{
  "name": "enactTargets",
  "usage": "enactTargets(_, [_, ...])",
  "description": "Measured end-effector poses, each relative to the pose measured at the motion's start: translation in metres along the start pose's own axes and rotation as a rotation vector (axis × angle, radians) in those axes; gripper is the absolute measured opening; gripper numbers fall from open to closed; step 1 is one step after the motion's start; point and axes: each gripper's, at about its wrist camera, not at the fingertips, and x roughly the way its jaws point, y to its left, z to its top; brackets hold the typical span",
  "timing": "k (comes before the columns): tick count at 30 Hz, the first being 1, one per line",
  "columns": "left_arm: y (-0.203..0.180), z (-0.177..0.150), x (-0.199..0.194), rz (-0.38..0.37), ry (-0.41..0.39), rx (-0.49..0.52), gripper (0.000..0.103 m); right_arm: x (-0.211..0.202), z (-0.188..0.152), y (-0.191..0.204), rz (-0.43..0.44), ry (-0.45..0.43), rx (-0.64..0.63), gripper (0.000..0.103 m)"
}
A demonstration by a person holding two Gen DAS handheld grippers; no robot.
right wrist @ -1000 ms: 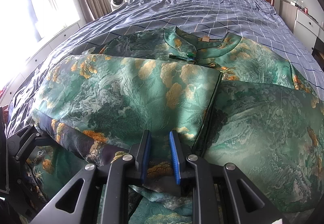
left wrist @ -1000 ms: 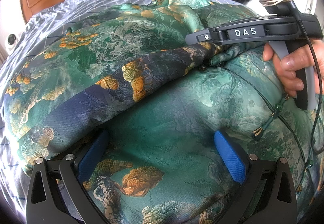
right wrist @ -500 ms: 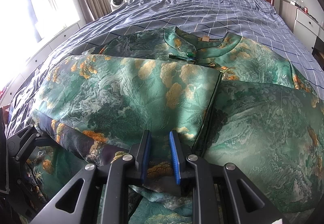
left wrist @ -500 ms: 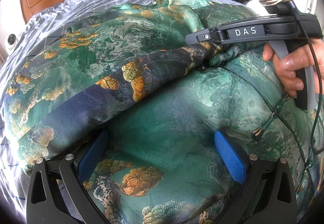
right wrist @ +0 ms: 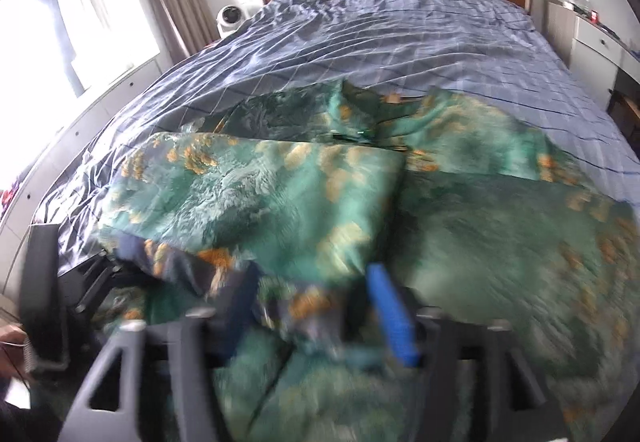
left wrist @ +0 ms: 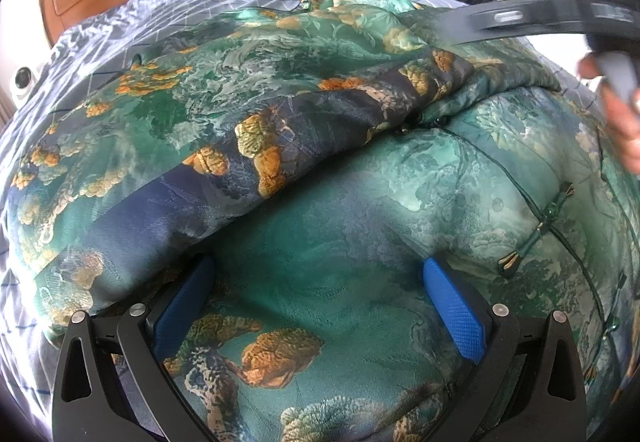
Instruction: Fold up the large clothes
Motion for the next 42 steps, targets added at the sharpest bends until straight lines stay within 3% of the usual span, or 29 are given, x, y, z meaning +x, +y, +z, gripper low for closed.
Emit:
enactTargets(6, [0.001, 0.0, 0.0, -0.002, -0.005, -0.002, 0.103, -0.082, -0.035, -0.044, -0.055, -0.075, 0.101, 0.071])
enactTargets(13, [-0.003, -0.001, -0.001, 0.006, 0.002, -0.001, 0.103, -0.153, -0.101, -0.117, -0.178, -0.122, 0.302, 0.071])
enactTargets(18, [-0.004, 0.005, -0.003, 0.028, 0.028, -0.054, 0.103, -0.199, -0.154, -0.169, -0.258, -0.153, 0.438, 0.072])
enactTargets(22, [-0.011, -0.008, -0.044, 0.087, -0.069, -0.106, 0.102, -0.217, -0.19, -0.197, -0.301, -0.123, 0.514, 0.072])
enactTargets(27, [-0.015, -0.048, -0.117, 0.136, -0.179, -0.192, 0.102, -0.229, -0.216, -0.208, -0.283, -0.093, 0.509, 0.072])
enactTargets(32, [-0.001, -0.087, -0.155, 0.212, -0.154, -0.301, 0.102, -0.223, -0.225, -0.193, -0.249, -0.052, 0.43, 0.072])
enactTargets(36, [0.012, -0.111, -0.165, 0.252, -0.122, -0.334, 0.102, -0.218, -0.229, -0.181, -0.204, -0.026, 0.392, 0.072])
enactTargets(42, [0.048, -0.142, -0.151, 0.117, -0.023, -0.471, 0.102, -0.217, -0.244, -0.177, -0.129, 0.066, 0.375, 0.072])
